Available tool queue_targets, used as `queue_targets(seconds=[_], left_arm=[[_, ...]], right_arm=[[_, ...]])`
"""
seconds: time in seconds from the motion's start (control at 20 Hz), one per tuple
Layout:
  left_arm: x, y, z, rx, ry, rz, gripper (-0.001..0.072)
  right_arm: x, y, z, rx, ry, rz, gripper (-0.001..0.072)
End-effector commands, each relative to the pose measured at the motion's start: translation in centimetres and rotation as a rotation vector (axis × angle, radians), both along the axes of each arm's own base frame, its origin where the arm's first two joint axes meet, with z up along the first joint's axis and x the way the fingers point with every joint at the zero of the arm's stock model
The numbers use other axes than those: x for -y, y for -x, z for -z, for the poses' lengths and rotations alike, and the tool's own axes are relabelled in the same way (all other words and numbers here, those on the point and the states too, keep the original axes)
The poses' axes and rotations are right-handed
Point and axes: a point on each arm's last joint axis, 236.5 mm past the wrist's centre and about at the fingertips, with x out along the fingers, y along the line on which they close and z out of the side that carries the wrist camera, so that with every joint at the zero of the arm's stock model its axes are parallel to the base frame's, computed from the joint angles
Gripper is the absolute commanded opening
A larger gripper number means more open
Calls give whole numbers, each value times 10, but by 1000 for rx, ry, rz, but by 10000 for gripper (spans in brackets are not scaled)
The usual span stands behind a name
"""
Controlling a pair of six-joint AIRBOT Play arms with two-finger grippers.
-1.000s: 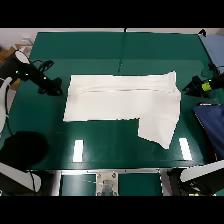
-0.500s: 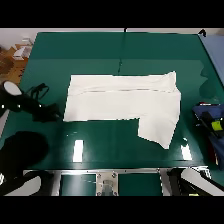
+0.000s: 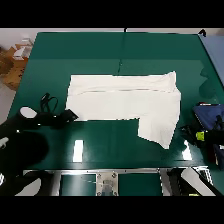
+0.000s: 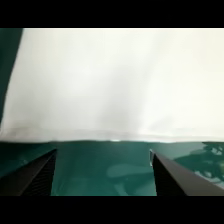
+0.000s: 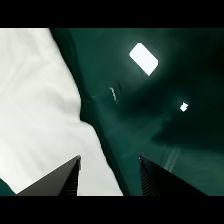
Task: Fold the shirts.
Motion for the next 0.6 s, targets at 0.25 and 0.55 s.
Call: queue_targets(seconds=[0.25,0.55], left_arm=[[6,-37,36,45,-12,-212,635],[18,-43,19,79,-11,-106,22]], right_arm=[[-49,-28,28,41,-99,-65,438],[-64,-44,14,114,-143,-177,19]])
